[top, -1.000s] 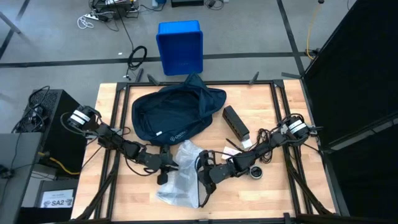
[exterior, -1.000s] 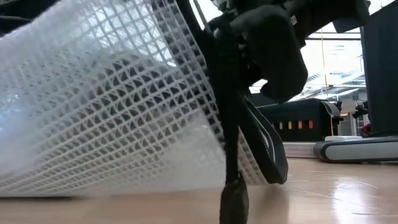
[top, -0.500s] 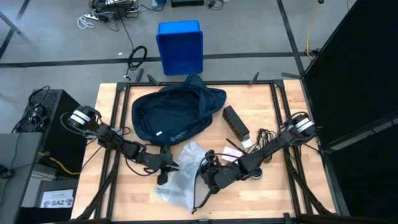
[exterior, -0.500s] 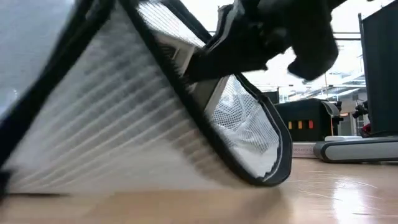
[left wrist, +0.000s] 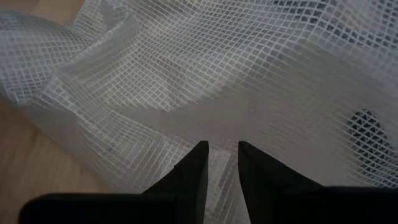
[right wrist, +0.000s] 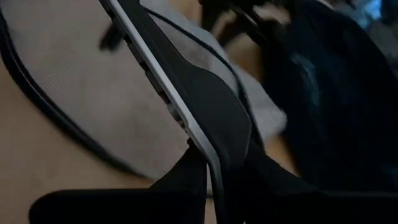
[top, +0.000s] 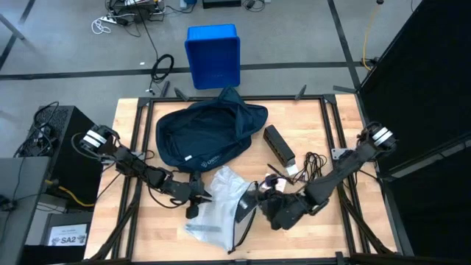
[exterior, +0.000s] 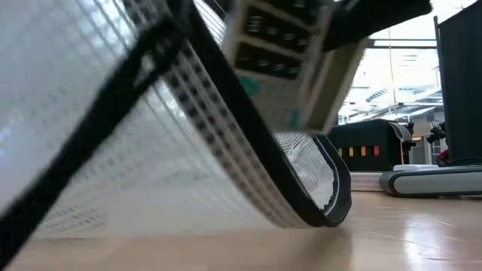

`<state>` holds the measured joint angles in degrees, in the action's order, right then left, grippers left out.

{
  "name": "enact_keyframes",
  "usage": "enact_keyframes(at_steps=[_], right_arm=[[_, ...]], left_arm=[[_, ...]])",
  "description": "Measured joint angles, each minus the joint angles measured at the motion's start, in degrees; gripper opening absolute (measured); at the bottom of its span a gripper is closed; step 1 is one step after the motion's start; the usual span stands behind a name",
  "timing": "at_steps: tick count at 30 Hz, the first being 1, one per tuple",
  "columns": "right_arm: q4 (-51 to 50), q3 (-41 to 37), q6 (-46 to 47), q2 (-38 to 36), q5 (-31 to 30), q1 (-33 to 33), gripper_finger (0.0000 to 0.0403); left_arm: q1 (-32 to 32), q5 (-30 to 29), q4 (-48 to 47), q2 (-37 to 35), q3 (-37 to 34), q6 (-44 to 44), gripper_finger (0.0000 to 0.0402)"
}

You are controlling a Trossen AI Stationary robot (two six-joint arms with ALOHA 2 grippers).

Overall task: Unpack backpack
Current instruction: Remove the black calculator from the white mesh envelope

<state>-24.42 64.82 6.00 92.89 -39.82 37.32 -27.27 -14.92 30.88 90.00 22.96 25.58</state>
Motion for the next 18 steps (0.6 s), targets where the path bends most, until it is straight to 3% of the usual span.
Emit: enact_keyframes(at_steps=[5,12,18], right_arm=[[-15.67,0.00,13.53,-5.07,-2.61,2.03,0.0032],[-36.28,0.00,31.20,-6.90,0.00,2.98,0.0032],[-40.35,-1.40,38.09,-6.87,3.86,2.91,0.0032]], left_arm=[[0.00,-0.02,-0.03,0.00,0.00,-0.02,0.0062],[0.00,-0.19,-0.16,0.00,0.00,-0.02,0.0062],[0.00,-0.21,-0.29,0.00,0.00,-0.02,0.0062]])
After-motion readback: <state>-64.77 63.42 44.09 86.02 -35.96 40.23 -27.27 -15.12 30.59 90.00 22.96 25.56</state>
